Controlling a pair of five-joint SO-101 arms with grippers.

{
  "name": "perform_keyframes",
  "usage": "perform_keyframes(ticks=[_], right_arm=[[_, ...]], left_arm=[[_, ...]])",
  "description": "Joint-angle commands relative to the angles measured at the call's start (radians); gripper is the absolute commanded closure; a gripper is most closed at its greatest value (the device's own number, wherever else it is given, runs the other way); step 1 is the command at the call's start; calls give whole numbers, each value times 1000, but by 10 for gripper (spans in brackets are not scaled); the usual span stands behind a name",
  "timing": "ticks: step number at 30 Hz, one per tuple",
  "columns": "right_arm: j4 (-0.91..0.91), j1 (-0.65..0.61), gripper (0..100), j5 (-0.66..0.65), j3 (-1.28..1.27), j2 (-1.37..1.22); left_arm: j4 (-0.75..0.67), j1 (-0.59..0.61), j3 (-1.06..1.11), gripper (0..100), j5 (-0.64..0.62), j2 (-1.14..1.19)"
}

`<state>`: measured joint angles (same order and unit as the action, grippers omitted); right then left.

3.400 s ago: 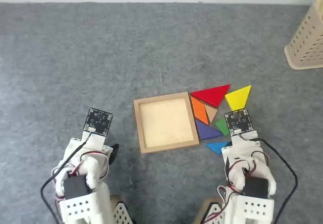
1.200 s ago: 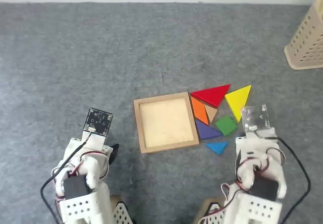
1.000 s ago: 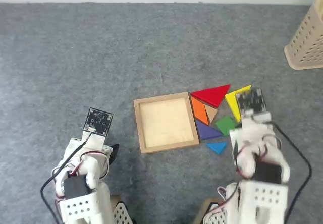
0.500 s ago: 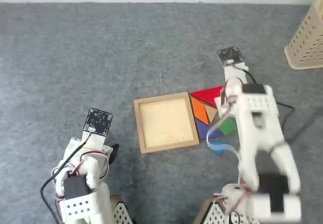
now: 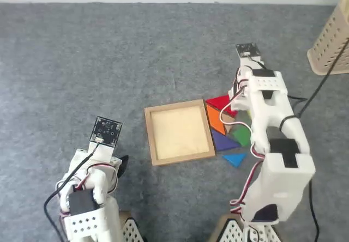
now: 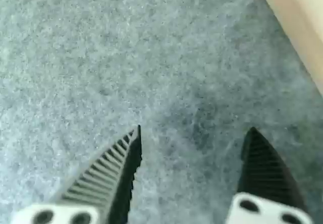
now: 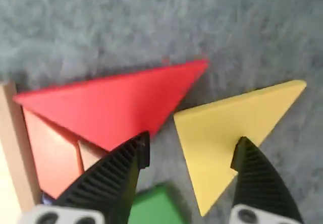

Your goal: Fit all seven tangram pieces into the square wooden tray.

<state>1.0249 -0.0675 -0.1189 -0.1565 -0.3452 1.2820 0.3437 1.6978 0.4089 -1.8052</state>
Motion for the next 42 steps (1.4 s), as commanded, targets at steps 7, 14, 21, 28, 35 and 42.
perform_keyframes(ticks=[7,14,21,28,35,42], right_arm=[[-8,45,729,8,137,-82],[7,84,731,5,135,-81],[10,84,731,5,104,-42],[-2,113,731,-15,68,1],[-30,120,731,-18,64,-4],[-21,120,750,-18,95,-91]], left_arm=[[3,-3,-13,701,-6,-17],[3,-3,-13,701,-6,-17],[3,-3,-13,701,-6,-17],[3,-3,-13,701,-6,-17],[3,-3,-13,701,-6,-17],[3,-3,-13,701,-6,-17]])
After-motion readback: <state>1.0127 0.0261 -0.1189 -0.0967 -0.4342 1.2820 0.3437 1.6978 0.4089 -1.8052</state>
